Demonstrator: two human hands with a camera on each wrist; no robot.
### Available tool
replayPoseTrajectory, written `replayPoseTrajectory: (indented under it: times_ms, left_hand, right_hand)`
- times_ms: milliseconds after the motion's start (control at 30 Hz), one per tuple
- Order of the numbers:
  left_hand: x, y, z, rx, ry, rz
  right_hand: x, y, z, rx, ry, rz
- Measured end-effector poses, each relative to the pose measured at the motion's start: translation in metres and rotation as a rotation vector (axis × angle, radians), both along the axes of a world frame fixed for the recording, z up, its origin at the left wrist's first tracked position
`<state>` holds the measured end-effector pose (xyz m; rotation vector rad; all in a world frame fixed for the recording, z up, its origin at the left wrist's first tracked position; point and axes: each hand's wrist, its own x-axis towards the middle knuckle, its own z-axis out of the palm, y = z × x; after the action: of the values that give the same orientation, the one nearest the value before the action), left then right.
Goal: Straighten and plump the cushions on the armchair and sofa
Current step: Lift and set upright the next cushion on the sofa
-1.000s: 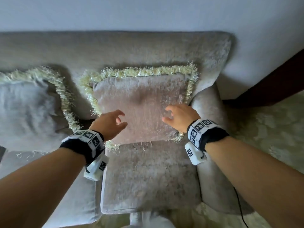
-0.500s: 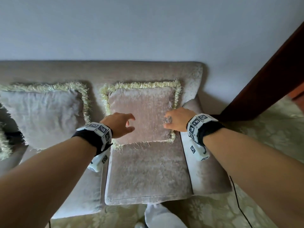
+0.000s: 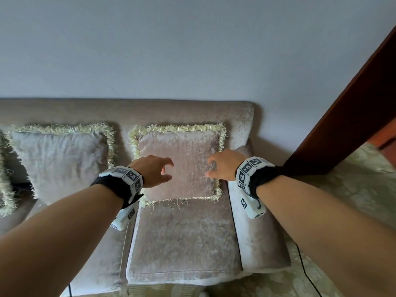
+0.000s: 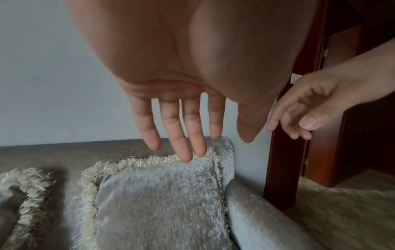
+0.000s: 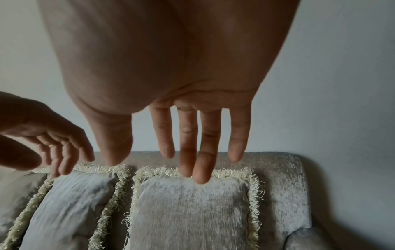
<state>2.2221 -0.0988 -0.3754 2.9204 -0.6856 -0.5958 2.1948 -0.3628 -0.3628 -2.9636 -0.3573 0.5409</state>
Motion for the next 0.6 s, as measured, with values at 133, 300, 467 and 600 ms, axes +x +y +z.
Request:
replayPoseTrajectory:
  times_ms: [133,300,467,600]
  left_hand:
    - [0.009,-0.012,-0.002,0.008,-0.024,0.007]
    - [0.023,-0.011,-0.023,0.028,-0.034,0.018]
    - [0.051,0.01,-0.057,0.069,0.009,0.047]
    - [0.087,0.029,-0.094,0.036,0.026,0.071]
  right_hand:
    - [0.013,-0.012,-0.006,0.008,0.01,-0.011]
    - [0.031,-0.017,-0.031,0.031,0.013,-0.044]
    - [0.06,-0.009,-0.062,0.051,0.065,-0.068]
    - [0.086,0.003,-0.091,0.075,0.078,-0.105]
